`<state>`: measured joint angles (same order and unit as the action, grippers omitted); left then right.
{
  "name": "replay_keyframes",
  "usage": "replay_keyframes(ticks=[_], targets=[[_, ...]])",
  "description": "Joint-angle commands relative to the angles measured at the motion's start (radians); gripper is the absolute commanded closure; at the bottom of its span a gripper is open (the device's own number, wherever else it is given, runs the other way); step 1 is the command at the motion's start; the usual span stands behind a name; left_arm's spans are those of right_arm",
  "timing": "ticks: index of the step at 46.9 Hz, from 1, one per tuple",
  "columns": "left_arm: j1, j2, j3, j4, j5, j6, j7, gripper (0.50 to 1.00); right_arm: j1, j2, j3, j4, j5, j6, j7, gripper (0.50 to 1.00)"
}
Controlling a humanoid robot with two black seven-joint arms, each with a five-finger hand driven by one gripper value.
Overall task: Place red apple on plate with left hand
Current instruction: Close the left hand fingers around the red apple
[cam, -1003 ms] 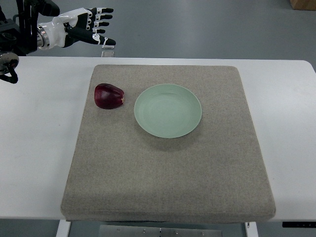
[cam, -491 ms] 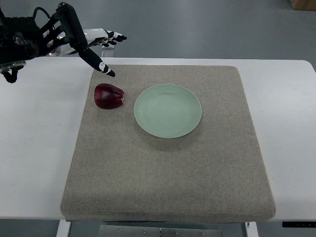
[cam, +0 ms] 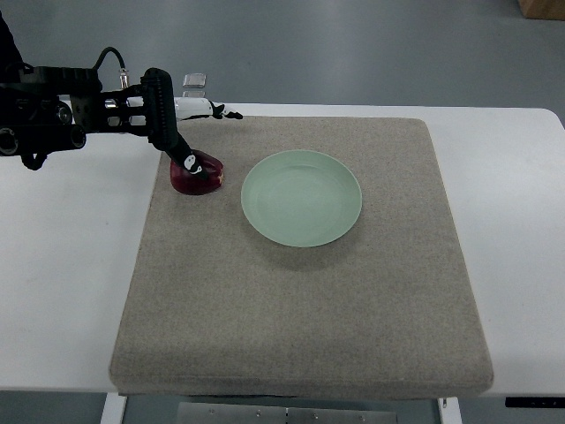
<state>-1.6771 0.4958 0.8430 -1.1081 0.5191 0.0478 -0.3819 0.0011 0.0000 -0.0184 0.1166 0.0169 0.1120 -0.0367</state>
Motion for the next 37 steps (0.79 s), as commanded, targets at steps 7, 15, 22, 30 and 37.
replay_keyframes(ticks=[7,15,22,30,37], targets=[[-0.013,-0.002,0.037,0.001,0.013,0.001,0.0,0.51,0.0,0.0,0.0,0.0,0.0,0.0,0.0,0.57],[-0.013,-0.005,0.051,0.01,0.015,0.003,0.017,0.51,-0.001,0.0,0.0,0.0,0.0,0.0,0.0,0.57],[-0.009,-0.005,0.053,0.008,0.018,0.006,0.018,0.504,0.0,0.0,0.0,0.0,0.0,0.0,0.0,0.57],[-0.003,-0.003,0.056,0.008,0.018,0.021,0.018,0.504,-0.001,0.0,0.0,0.0,0.0,0.0,0.0,0.57],[-0.001,-0.005,0.079,0.008,0.018,0.02,0.018,0.51,0.0,0.0,0.0,0.0,0.0,0.0,0.0,0.572]])
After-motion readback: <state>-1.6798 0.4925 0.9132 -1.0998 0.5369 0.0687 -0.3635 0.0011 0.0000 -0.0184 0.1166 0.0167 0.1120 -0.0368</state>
